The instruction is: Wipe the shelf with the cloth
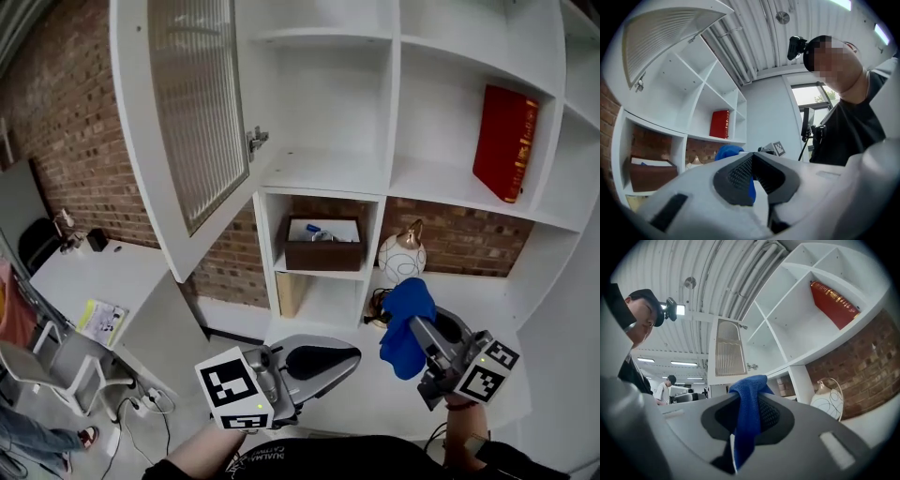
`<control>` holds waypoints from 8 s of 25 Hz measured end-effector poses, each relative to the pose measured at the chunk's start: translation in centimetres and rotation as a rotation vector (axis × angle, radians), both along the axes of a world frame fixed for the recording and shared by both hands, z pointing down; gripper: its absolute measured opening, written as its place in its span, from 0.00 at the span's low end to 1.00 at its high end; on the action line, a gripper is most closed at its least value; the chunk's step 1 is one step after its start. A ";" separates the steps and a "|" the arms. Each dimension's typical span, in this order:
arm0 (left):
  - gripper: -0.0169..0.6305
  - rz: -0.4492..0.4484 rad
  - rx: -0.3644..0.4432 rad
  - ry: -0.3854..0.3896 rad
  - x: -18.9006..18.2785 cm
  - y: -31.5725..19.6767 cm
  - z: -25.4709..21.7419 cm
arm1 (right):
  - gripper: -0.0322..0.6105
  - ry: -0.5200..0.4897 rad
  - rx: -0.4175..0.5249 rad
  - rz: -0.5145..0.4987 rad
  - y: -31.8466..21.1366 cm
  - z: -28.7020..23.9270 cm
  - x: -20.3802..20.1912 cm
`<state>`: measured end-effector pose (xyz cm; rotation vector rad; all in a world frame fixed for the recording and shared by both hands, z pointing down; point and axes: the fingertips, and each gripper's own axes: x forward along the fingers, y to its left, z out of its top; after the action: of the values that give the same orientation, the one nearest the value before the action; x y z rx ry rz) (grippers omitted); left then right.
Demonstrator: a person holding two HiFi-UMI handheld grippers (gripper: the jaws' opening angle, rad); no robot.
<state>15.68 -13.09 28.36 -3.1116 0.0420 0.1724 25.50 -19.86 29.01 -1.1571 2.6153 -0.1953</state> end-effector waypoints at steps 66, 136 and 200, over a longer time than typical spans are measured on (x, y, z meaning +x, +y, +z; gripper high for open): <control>0.03 0.601 -0.033 -0.182 3.7 -14.3 -4.3 | 0.15 1.017 -0.140 0.115 -45.5 -13.8 -14.8; 0.03 0.418 -0.013 -0.081 2.4 -14.0 -2.4 | 0.14 0.851 -0.336 0.107 -42.7 -12.5 -16.6; 0.03 0.393 -0.001 -0.025 -0.7 -9.6 -4.2 | 0.13 0.856 -0.724 0.731 -37.6 -10.0 -1.7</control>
<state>14.99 -22.71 24.11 -3.0841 -0.5713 0.1382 23.80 -57.49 18.98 -2.8863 2.5207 -0.6302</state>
